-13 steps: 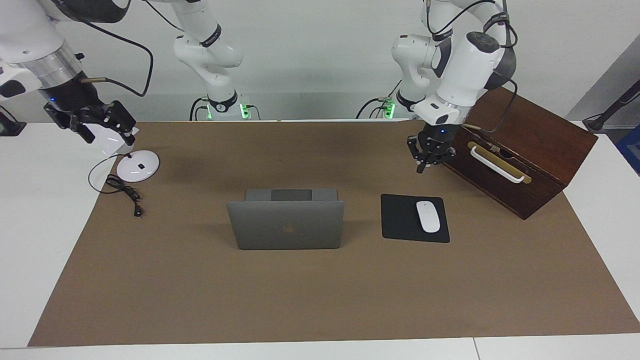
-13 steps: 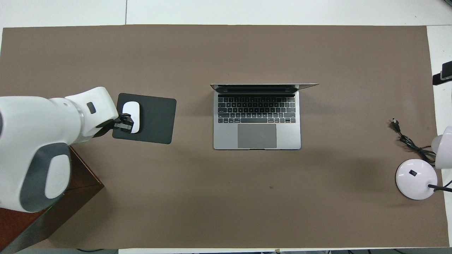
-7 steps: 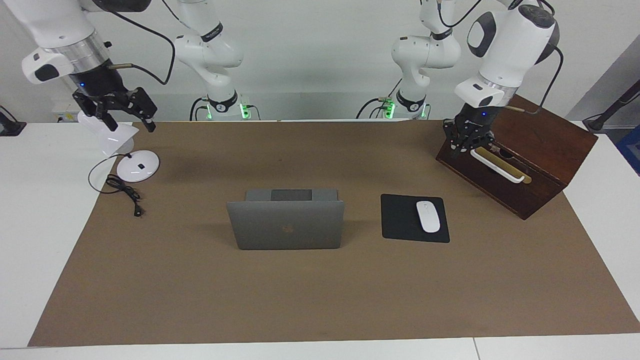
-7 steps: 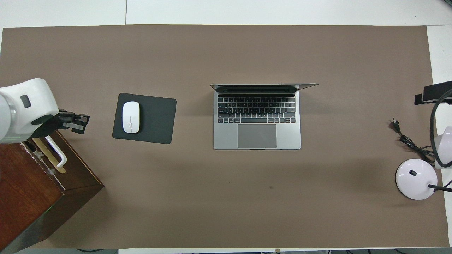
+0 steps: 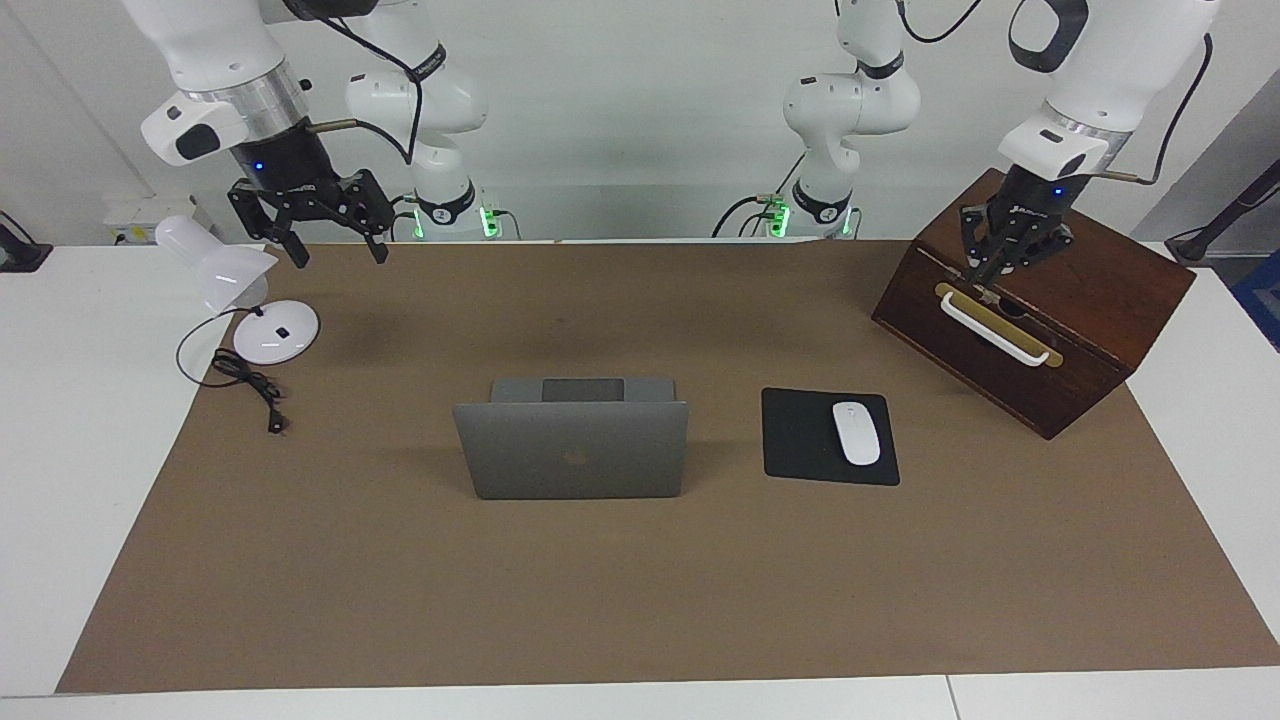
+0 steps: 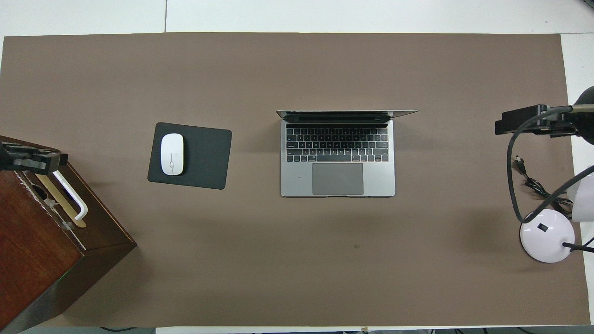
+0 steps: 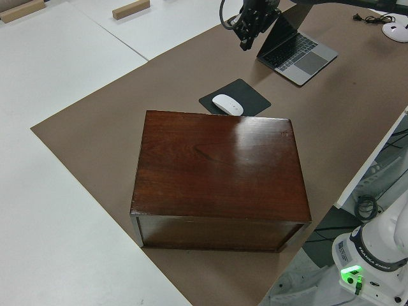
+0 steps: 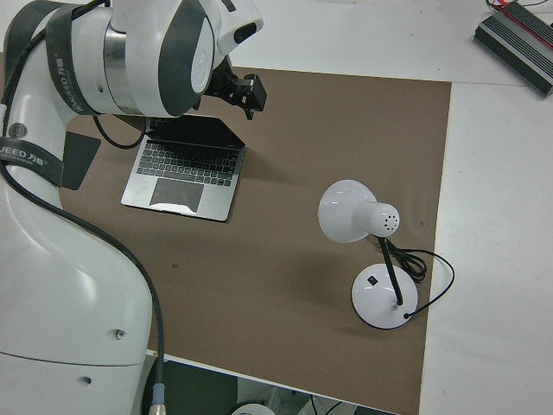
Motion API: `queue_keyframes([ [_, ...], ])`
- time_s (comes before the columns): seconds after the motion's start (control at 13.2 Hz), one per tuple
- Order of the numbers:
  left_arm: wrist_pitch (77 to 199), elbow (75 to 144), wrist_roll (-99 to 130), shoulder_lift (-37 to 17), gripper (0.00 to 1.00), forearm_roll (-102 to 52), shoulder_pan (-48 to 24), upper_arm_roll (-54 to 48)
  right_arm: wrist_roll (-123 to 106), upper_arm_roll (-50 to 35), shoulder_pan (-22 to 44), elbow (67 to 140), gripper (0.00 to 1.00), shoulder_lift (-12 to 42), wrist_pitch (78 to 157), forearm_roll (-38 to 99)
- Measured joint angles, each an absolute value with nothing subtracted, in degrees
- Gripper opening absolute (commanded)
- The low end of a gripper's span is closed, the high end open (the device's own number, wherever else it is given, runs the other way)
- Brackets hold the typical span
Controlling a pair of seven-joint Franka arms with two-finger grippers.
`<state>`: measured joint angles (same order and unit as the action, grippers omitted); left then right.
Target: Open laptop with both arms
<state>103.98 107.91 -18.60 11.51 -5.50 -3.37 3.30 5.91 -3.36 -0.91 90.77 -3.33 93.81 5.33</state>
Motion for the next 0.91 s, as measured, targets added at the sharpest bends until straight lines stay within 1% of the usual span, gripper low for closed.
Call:
queue_keyframes([
  [0.3, 102.9, 106.9, -17.6, 11.5, 1.0, -4.8, -1.8, 3.3, 5.9, -3.0, -0.5, 91.0, 1.0, -3.4, 93.2, 2.6],
  [0.53, 102.4, 105.5, -17.5, 11.5, 1.0, -4.1, -0.8, 3.3, 5.9, -1.2, 0.6, 90.7, 1.0, -3.7, 90.1, 1.8],
  [0.76, 98.2, 101.1, -12.4, 10.8, 1.0, -3.9, -0.5, 3.3, 5.9, 2.6, 2.7, 90.0, 1.0, -4.5, 89.0, 1.8],
  [0.91, 95.0, 96.9, -9.0, 9.3, 1.0, -3.8, -0.5, 3.1, 5.9, 2.9, 2.8, 90.0, 1.0, -4.5, 88.9, 1.8],
])
